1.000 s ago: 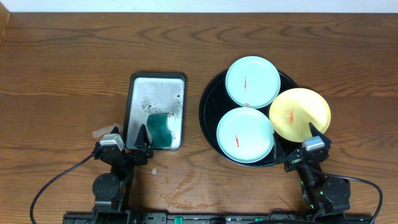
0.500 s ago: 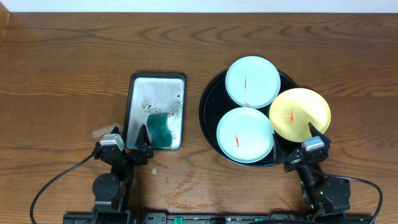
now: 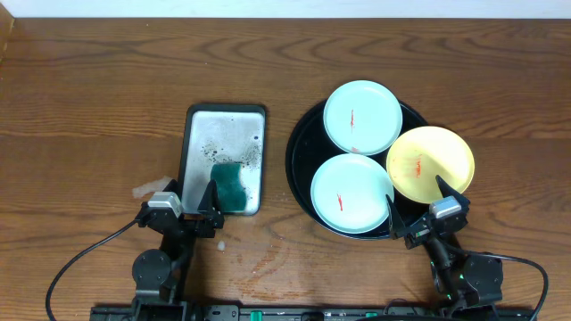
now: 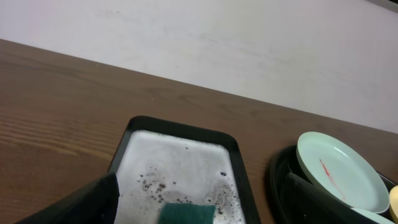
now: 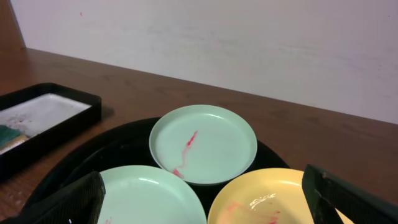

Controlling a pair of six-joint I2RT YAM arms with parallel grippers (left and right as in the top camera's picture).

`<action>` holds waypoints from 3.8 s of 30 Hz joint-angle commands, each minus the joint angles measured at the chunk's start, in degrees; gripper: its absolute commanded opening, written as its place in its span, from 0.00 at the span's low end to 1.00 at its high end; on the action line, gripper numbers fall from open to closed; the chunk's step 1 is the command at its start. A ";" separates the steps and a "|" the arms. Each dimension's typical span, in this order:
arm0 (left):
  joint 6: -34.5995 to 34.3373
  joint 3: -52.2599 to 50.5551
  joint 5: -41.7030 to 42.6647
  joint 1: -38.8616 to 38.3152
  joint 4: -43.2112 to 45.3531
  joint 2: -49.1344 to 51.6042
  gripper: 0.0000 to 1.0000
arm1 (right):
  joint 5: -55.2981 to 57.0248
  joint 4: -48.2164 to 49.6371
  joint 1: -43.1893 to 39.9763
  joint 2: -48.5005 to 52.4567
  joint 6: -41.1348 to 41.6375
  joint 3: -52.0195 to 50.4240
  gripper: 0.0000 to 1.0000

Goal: Clean dirty plates on tray and stack at the side

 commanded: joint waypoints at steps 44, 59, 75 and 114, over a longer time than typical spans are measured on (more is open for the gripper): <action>-1.55 55.65 6.97 -0.28 -43.21 40.09 0.84 | -10.14 -36.65 -0.68 48.78 13.79 54.71 0.99; -0.31 62.60 12.33 -0.33 -53.44 49.16 0.84 | -20.57 -46.07 -0.46 67.17 10.62 66.29 0.99; -8.70 61.37 -0.02 -7.13 -57.00 77.26 0.69 | 1.57 -55.89 5.42 71.78 21.62 66.25 0.75; -10.75 57.40 -2.12 -7.10 -41.09 96.26 0.17 | -0.33 -64.22 6.88 73.20 26.29 63.65 0.71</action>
